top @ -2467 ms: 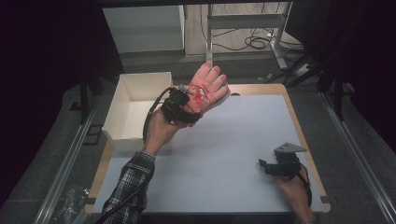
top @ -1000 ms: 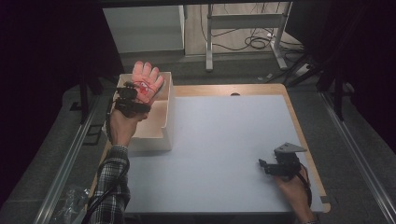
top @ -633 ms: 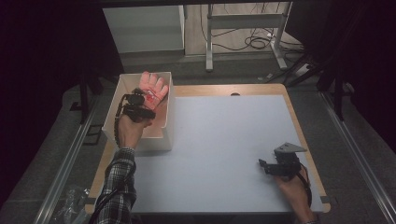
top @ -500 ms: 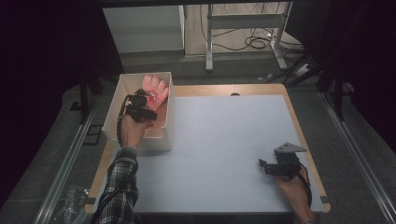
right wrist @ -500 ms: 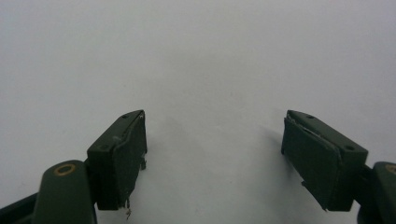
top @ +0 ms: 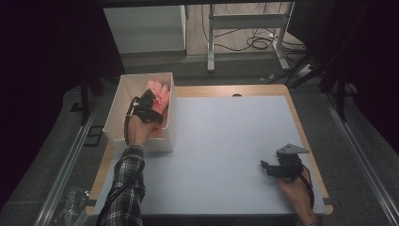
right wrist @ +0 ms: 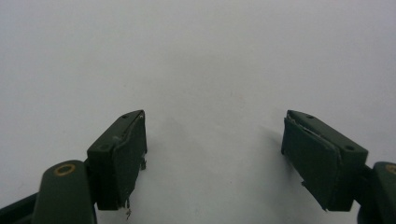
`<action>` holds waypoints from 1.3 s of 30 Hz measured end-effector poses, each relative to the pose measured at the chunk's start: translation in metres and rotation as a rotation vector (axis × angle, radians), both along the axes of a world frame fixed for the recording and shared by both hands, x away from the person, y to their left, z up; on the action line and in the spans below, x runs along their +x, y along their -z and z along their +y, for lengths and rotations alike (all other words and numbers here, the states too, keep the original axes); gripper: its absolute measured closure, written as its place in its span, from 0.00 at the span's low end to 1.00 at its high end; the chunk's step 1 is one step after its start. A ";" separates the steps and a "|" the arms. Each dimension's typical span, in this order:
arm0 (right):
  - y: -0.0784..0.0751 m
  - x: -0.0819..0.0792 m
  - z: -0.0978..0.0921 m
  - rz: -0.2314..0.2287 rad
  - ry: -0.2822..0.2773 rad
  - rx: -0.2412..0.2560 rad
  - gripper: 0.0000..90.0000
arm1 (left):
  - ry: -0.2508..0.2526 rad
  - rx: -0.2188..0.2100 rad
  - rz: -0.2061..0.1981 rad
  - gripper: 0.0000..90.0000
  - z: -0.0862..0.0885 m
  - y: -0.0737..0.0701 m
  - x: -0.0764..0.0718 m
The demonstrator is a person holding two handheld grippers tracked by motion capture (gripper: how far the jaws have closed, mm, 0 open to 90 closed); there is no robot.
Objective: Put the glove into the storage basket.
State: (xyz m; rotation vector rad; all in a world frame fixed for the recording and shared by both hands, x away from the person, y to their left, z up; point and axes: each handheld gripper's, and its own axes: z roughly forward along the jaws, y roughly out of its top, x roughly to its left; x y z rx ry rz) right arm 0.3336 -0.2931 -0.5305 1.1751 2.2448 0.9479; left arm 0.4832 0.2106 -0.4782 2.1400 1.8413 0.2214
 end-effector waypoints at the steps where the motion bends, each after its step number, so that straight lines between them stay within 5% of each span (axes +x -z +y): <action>1: 0.000 0.000 0.000 0.000 0.000 0.000 0.25 | -0.001 0.000 0.008 0.34 -0.001 0.001 0.000; 10: 0.000 0.000 0.000 0.000 0.000 0.000 0.25 | 0.003 -0.013 0.037 0.19 -0.002 0.005 0.002; 22: 0.000 0.000 0.000 -0.001 0.000 0.000 0.25 | -0.001 -0.017 0.004 0.08 0.001 -0.008 -0.004; 39: 0.000 0.000 0.000 -0.001 0.000 -0.001 0.25 | 0.043 -0.028 -0.124 0.05 0.015 -0.029 -0.022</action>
